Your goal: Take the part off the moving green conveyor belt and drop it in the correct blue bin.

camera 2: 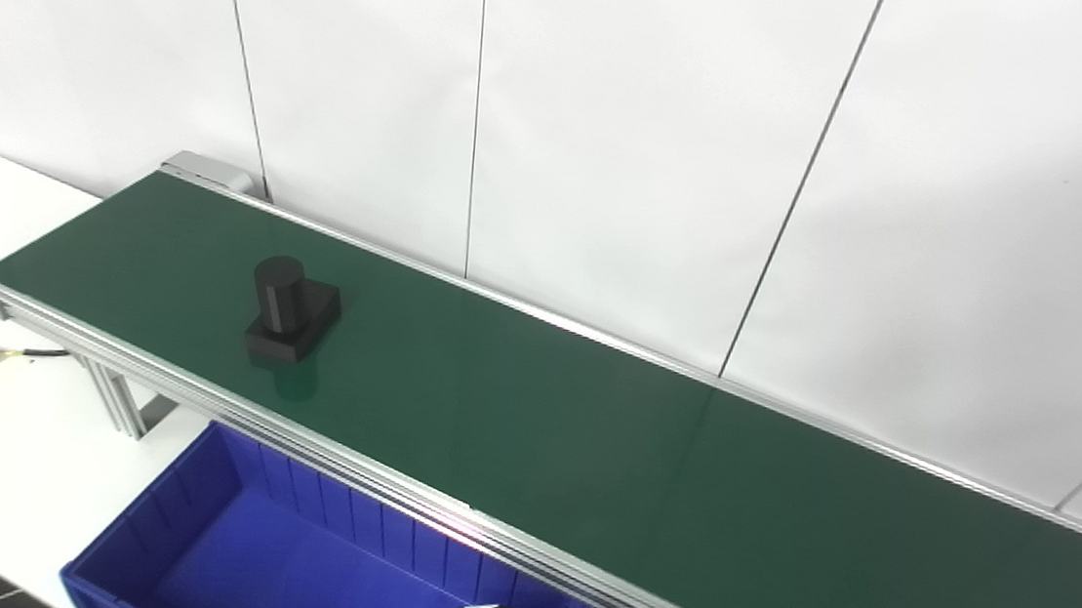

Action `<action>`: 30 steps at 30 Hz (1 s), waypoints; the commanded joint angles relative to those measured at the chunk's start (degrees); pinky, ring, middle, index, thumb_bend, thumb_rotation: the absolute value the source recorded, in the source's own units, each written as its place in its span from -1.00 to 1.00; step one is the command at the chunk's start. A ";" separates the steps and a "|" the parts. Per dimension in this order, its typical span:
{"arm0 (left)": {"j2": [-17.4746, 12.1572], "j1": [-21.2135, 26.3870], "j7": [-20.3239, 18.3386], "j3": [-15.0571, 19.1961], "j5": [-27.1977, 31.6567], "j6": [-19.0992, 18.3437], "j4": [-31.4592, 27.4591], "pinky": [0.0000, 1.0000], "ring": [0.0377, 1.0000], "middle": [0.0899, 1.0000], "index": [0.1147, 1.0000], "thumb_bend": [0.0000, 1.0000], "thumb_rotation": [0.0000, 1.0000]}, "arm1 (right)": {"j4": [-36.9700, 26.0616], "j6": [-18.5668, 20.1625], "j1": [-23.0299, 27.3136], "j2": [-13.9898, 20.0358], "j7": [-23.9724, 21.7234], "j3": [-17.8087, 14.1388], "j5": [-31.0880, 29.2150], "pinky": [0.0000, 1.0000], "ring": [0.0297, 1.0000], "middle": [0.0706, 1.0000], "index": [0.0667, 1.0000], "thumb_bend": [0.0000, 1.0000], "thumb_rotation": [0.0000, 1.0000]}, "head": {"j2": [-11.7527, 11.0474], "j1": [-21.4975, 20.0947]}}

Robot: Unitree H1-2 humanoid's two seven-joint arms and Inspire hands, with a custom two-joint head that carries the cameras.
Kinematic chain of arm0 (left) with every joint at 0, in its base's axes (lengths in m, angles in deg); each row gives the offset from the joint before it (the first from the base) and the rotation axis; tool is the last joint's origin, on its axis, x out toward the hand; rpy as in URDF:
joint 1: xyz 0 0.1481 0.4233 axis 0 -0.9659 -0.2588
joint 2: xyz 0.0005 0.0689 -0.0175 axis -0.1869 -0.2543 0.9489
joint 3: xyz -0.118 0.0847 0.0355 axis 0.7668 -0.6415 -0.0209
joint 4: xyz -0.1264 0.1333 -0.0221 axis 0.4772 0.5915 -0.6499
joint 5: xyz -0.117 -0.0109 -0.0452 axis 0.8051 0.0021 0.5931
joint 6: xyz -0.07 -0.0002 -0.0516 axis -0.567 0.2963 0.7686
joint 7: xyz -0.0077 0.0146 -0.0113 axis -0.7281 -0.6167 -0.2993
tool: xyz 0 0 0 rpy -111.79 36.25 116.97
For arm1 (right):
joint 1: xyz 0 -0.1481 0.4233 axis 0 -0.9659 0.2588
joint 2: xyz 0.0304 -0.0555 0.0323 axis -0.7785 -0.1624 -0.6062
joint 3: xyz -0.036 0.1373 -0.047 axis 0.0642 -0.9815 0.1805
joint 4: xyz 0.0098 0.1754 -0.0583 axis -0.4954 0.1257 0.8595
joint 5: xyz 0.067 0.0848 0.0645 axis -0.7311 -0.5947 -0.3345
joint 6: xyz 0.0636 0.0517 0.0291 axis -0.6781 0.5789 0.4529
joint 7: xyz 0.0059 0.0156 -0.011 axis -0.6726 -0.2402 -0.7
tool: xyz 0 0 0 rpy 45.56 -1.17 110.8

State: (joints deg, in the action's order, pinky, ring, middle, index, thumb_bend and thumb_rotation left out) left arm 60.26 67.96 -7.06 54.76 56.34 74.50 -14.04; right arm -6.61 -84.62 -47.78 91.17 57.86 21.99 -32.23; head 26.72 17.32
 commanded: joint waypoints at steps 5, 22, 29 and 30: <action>0.41 -0.18 -0.81 0.04 0.47 2.31 -1.66 0.40 0.44 0.50 0.48 0.36 -1.00 | -2.24 -2.61 -0.17 -0.14 0.57 -0.21 -0.13 0.30 0.47 0.61 0.63 0.27 -1.00 | 0.45 -0.99; -0.22 -0.20 -2.89 1.36 1.25 2.32 -1.89 0.42 0.45 0.52 0.51 0.27 -1.00 | -4.37 -2.61 -1.11 -1.14 1.06 -0.20 0.10 0.19 0.40 0.55 0.60 0.38 -1.00 | 1.86 -6.37; -0.38 0.20 -3.56 1.46 1.26 2.31 -2.13 0.47 0.48 0.53 0.52 0.20 -1.00 | -4.46 -2.61 -0.63 -1.59 1.01 -0.40 0.34 0.22 0.42 0.58 0.60 0.39 -1.00 | 2.66 -8.12; -0.43 0.24 -3.70 1.48 1.36 2.31 -2.21 0.49 0.49 0.54 0.52 0.19 -1.00 | -4.57 -2.61 -0.55 -1.61 1.04 -0.32 0.48 0.21 0.42 0.57 0.60 0.39 -1.00 | 2.97 -8.82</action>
State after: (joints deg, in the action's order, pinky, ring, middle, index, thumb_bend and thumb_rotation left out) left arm 59.97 67.62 -9.84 56.41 57.33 74.59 -14.45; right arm -9.25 -84.62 -49.03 89.64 57.94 21.85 -31.75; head 29.36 9.14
